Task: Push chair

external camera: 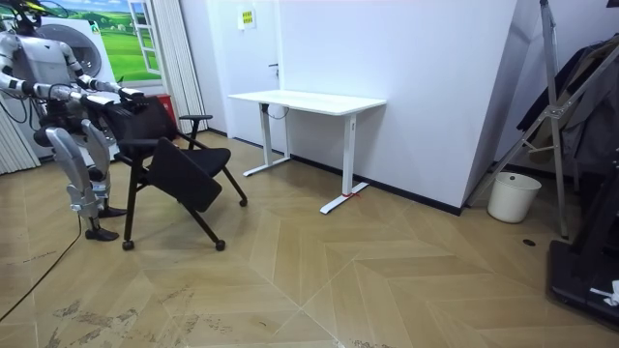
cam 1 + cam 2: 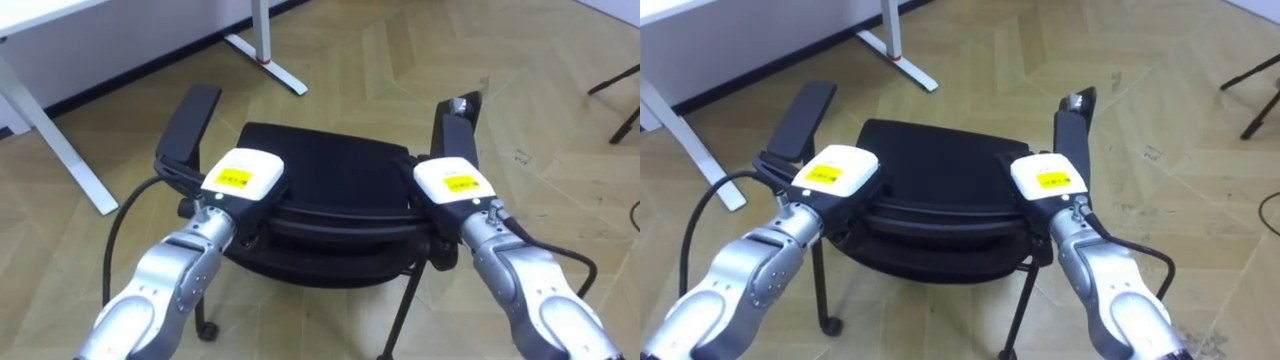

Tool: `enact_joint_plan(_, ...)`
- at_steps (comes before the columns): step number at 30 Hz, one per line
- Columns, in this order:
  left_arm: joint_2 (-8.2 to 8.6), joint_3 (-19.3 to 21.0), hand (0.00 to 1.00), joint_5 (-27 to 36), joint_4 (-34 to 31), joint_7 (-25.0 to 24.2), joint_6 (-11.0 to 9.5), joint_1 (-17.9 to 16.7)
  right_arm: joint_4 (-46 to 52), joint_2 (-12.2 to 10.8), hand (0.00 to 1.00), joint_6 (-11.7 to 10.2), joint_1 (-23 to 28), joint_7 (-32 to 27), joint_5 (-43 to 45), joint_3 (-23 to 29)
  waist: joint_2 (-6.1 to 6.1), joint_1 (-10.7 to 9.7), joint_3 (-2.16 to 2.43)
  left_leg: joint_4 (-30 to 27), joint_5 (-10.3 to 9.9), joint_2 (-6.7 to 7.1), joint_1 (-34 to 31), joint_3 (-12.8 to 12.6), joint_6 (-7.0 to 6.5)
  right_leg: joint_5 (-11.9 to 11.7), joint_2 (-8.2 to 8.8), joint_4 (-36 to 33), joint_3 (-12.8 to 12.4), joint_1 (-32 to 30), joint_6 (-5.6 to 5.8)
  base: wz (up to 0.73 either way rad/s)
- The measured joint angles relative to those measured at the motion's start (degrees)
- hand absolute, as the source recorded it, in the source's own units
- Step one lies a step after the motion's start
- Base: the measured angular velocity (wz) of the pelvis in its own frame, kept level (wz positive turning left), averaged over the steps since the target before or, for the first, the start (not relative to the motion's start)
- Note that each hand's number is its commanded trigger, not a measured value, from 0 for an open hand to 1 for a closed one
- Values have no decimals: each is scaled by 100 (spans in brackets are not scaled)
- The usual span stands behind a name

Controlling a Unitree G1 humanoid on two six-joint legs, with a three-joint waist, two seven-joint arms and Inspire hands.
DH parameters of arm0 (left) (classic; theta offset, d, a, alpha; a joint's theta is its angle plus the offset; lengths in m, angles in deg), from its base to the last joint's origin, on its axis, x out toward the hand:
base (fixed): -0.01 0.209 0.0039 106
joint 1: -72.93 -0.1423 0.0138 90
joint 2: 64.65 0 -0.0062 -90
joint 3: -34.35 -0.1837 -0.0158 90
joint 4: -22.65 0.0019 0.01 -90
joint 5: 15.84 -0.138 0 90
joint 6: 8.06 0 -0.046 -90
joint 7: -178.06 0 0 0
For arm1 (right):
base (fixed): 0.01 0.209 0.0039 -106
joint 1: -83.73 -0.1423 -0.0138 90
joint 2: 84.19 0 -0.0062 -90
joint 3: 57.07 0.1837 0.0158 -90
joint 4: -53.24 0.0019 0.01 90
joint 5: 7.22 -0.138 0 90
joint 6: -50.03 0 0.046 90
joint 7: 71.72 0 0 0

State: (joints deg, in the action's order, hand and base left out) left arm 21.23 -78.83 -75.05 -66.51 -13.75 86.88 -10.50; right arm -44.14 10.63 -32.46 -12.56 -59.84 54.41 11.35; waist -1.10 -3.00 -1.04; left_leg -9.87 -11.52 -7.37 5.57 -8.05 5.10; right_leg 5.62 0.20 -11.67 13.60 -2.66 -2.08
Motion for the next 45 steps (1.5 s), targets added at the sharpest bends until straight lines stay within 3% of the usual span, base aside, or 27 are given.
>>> enact_joint_plan(5, 11, -47, 100, 7, 37, 34, 90, 0, -23, 9, 100, 39, -46, -21, 68, -93, 49, -148, 22, -11, 0, 2, -29, 16, 0, -2, 30, 7, 78, 22, 0, 8)
enact_joint_plan(14, 76, -63, 100, 113, 213, 243, 171, 2, -64, 36, 100, 160, -9, -600, 155, -282, 199, -162, 36, -55, 0, 6, -41, 13, 0, -15, 33, 5, 88, 18, 1, 1)
enact_joint_plan(25, 119, -66, 100, 110, 247, 339, 195, 3, -53, 64, 100, 239, 0, -805, 169, -350, 165, -158, 56, -85, 1, 5, -96, 25, -1, -19, 42, -18, 102, -27, -5, 0)
enact_joint_plan(29, 113, -60, 100, 102, 280, 354, 169, 8, -118, 84, 100, 145, -7, -900, 164, -353, 134, -145, 48, -105, 1, 3, -91, 28, -1, -12, 50, -44, 112, -27, -11, 0)
enact_joint_plan(31, 112, -7, 100, 104, 412, 388, 58, 59, -255, 100, 100, 67, -72, -935, 166, -351, 81, -137, 31, -198, 0, 3, -108, 31, -1, 46, 88, -152, 158, -34, -26, 4)
enact_joint_plan(33, 97, 15, 100, 102, 623, 389, -87, 211, -379, 36, 100, 25, -93, -931, 158, -350, -71, -98, 6, -586, -20, -10, -260, 40, -5, 237, 153, -378, 233, -75, -64, 21)
enact_joint_plan(34, 100, 28, 100, 102, 661, 396, -98, 234, -396, 19, 100, 12, -95, -928, 154, -347, -91, -92, 2, -754, -49, -33, -332, 43, -8, 279, 153, -436, 242, -100, -81, 24)
enact_joint_plan(37, 114, 63, 100, 138, 1141, 432, -338, 513, -654, -57, 100, -103, -194, -942, 118, -298, -151, -38, -33, -2194, -176, -268, -926, 78, 18, 619, 169, -912, 452, -137, -216, 26)
enact_joint_plan(38, 128, 54, 100, 221, 1326, 467, -383, 611, -767, -60, 100, -162, -287, -932, 96, -311, -115, -13, -54, -2841, -163, -446, -1215, 67, -4, 803, 157, -1084, 502, -136, -274, 21)
enact_joint_plan(39, 129, 55, 100, 267, 1432, 519, -423, 674, -844, -66, 100, -182, -356, -926, 41, -316, -88, 7, -65, -3422, -80, -598, -1527, 102, -102, 952, 121, -1321, 556, -154, -349, 22)
enact_joint_plan(40, 135, 51, 100, 282, 1488, 538, -451, 711, -920, -69, 100, -193, -375, -929, 13, -311, -88, -6, -77, -3721, 22, -643, -1697, 170, -141, 1034, 116, -1441, 606, -162, -385, 35)
enact_joint_plan(42, 297, 31, 100, 283, 1781, 633, -541, 812, -1086, -49, 100, -273, -426, -957, -84, -309, -112, -20, -86, -4599, 653, -705, -2239, 364, -263, 1270, 143, -1723, 678, -123, -453, 41)
enact_joint_plan(45, 387, -13, 100, 302, 1925, 772, -566, 882, -1227, 143, 100, -410, -524, -1083, -197, -298, -78, 26, -95, -4499, 657, -624, -2867, 167, -303, 1333, 181, -1776, 785, -149, -512, 15)
